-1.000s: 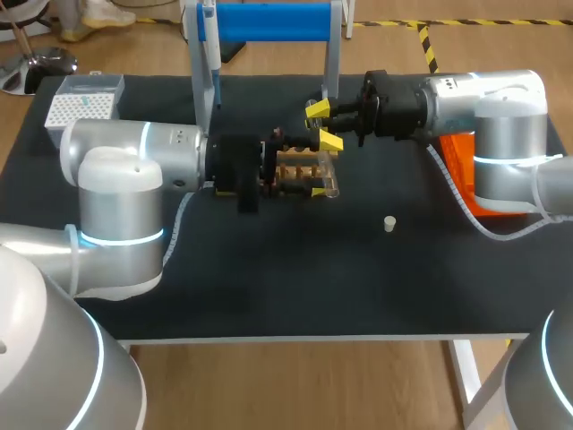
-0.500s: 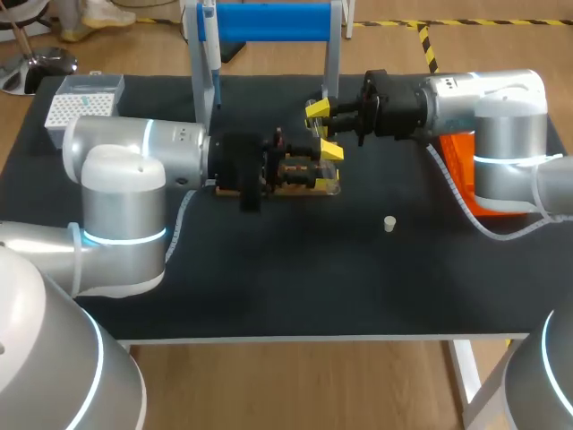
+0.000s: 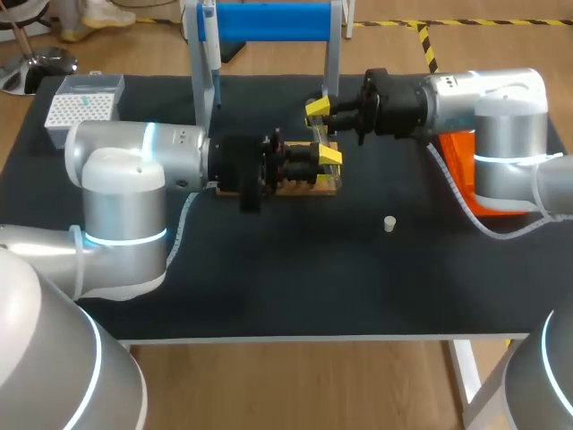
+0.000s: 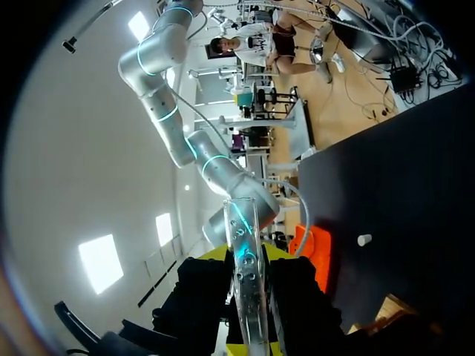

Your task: Invert the test tube, pick up the pipette, mount the tip to pipette, aspirate from beaker and dispense into the tube, eject the tip, return the pipette, and cap with the stopper.

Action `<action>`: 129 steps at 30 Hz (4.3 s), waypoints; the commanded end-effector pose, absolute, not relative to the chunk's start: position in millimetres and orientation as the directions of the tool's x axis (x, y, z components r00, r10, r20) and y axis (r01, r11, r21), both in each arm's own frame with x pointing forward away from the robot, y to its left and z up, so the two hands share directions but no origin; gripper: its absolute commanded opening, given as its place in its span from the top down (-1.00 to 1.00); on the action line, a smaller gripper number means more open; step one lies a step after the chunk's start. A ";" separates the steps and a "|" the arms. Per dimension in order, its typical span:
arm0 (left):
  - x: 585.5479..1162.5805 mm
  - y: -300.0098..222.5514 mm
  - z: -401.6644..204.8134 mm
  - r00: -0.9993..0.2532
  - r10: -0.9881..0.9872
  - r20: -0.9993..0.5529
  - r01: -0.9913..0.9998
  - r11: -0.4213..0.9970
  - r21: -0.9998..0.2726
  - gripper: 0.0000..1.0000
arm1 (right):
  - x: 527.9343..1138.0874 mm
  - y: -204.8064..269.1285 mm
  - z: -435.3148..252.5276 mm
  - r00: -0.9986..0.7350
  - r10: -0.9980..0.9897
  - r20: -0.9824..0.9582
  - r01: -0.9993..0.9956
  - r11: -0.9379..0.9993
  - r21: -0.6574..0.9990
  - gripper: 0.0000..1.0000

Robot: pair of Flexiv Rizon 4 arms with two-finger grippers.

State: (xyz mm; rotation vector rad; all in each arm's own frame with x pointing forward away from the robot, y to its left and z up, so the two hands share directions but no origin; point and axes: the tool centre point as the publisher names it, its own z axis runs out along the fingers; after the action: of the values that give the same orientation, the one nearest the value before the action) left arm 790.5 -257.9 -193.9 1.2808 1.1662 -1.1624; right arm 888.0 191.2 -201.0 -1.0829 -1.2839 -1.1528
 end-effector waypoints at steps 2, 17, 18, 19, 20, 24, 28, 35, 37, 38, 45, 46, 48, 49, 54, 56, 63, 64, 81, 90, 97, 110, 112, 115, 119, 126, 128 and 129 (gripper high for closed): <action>790.8 -257.0 -193.6 0.075 0.019 -0.997 0.997 -0.025 0.074 1.00 | 887.0 190.4 -203.4 -0.041 -0.019 0.999 0.991 0.127 0.043 -1.00; 790.8 -257.0 -193.6 0.075 0.019 -0.997 0.997 -0.025 0.074 1.00 | 878.2 167.4 -191.0 -0.210 0.062 0.976 0.968 0.150 0.199 -1.00; 790.8 -257.0 -193.6 0.075 0.019 -0.997 0.997 -0.025 0.074 1.00 | 876.9 162.5 -189.4 -0.234 0.069 0.970 0.963 0.152 0.221 -1.00; 790.8 -257.0 -193.6 0.075 0.019 -0.997 0.997 -0.025 0.074 1.00 | 875.8 157.1 -187.9 -0.260 0.080 0.962 0.957 0.154 0.245 -1.00; 790.8 -257.0 -193.6 0.075 0.019 -0.997 0.997 -0.025 0.074 1.00 | 874.9 151.6 -186.7 -0.288 0.082 0.954 0.949 0.156 0.273 -1.00; 790.8 -257.0 -193.6 0.075 0.019 -0.997 0.997 -0.025 0.074 1.00 | 871.2 130.6 -184.3 -0.439 0.124 0.890 0.894 0.158 0.419 -1.00; 790.8 -257.0 -193.6 0.075 0.019 -0.997 0.997 -0.025 0.074 1.00 | 870.2 113.1 -192.5 -0.566 0.177 0.805 0.823 0.171 0.541 -1.00; 790.8 -257.0 -193.6 0.075 0.019 -0.997 0.997 -0.025 0.074 1.00 | 872.2 93.2 -218.2 -0.682 0.282 0.675 0.728 0.176 0.663 -1.00; 790.8 -257.0 -193.6 0.075 0.019 -0.997 0.997 -0.025 0.074 1.00 | 872.2 93.2 -218.2 -0.682 0.282 0.675 0.728 0.176 0.663 -1.00; 790.8 -257.0 -193.6 0.075 0.019 -0.997 0.997 -0.025 0.074 1.00 | 872.2 93.2 -218.2 -0.682 0.282 0.675 0.728 0.176 0.663 -1.00; 790.8 -257.0 -193.6 0.075 0.019 -0.997 0.997 -0.025 0.074 1.00 | 872.2 93.2 -218.2 -0.682 0.282 0.675 0.728 0.176 0.663 -1.00; 790.8 -257.0 -193.6 0.075 0.019 -0.997 0.997 -0.025 0.074 1.00 | 872.2 93.2 -218.2 -0.682 0.282 0.675 0.728 0.176 0.663 -1.00; 790.8 -257.0 -193.6 0.075 0.019 -0.997 0.997 -0.025 0.074 1.00 | 872.2 93.2 -218.2 -0.682 0.282 0.675 0.728 0.176 0.663 -1.00; 790.8 -257.0 -193.6 0.075 0.019 -0.997 0.997 -0.025 0.074 1.00 | 872.2 93.2 -218.2 -0.682 0.282 0.675 0.728 0.176 0.663 -1.00; 790.8 -257.0 -193.6 0.075 0.019 -0.997 0.997 -0.025 0.074 1.00 | 869.1 87.2 -234.1 -0.756 0.359 0.547 0.637 0.215 0.740 -1.00; 790.8 -257.0 -193.6 0.075 0.019 -0.997 0.997 -0.025 0.074 1.00 | 868.7 81.3 -240.8 -0.798 0.417 0.435 0.562 0.257 0.786 -1.00; 790.8 -257.0 -193.6 0.075 0.019 -0.997 0.997 -0.025 0.074 1.00 | 865.7 78.2 -265.8 -0.845 0.464 0.265 0.452 0.359 0.817 -1.00; 790.8 -257.0 -193.6 0.075 0.019 -0.997 0.997 -0.025 0.074 1.00 | 864.3 79.9 -269.3 -0.854 0.455 0.251 0.438 0.370 0.819 -1.00; 790.8 -257.0 -193.6 0.075 0.019 -0.997 0.997 -0.025 0.074 1.00 | 884.8 99.5 -320.9 -0.905 0.418 0.077 0.311 0.528 0.790 -1.00; 790.8 -257.0 -193.6 0.075 0.019 -0.997 0.997 -0.025 0.074 1.00 | 908.3 113.3 -337.1 -0.904 0.422 0.072 0.315 0.540 0.781 -1.00; 790.8 -257.0 -193.6 0.075 0.019 -0.997 0.997 -0.025 0.074 1.00 | 918.4 122.0 -340.7 -0.904 0.426 0.024 0.276 0.541 0.794 -1.00; 790.8 -257.0 -193.6 0.075 0.019 -0.997 0.997 -0.025 0.074 1.00 | 924.5 129.2 -350.7 -0.899 0.436 0.042 0.295 0.531 0.794 -1.00; 790.8 -257.0 -193.6 0.075 0.019 -0.997 0.997 -0.025 0.074 1.00 | 925.4 130.4 -351.9 -0.900 0.434 0.042 0.294 0.532 0.794 -1.00; 790.8 -257.0 -193.6 0.075 0.019 -0.997 0.997 -0.025 0.074 1.00 | 926.2 131.6 -352.9 -0.899 0.436 0.041 0.293 0.530 0.796 -1.00; 790.8 -257.0 -193.6 0.075 0.019 -0.997 0.997 -0.025 0.074 1.00 | 926.9 132.1 -353.1 -0.897 0.441 0.036 0.291 0.526 0.799 -1.00; 790.8 -257.0 -193.6 0.075 0.019 -0.997 0.997 -0.025 0.074 1.00 | 928.4 132.1 -354.3 -0.897 0.441 0.027 0.285 0.531 0.798 -1.00; 790.8 -257.0 -193.6 0.075 0.019 -0.997 0.997 -0.025 0.074 1.00 | 928.6 132.1 -354.4 -0.897 0.442 0.026 0.285 0.530 0.799 -1.00; 790.8 -257.0 -193.6 0.075 0.019 -0.997 0.997 -0.025 0.074 1.00 | 928.3 132.1 -354.3 -0.894 0.448 0.022 0.285 0.528 0.800 -1.00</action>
State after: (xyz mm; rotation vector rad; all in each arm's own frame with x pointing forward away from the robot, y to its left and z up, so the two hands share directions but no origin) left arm 791.2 -257.8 -193.0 1.2775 1.1608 -1.1632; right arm 928.4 131.7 -352.8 -0.6994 -2.9039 -1.4550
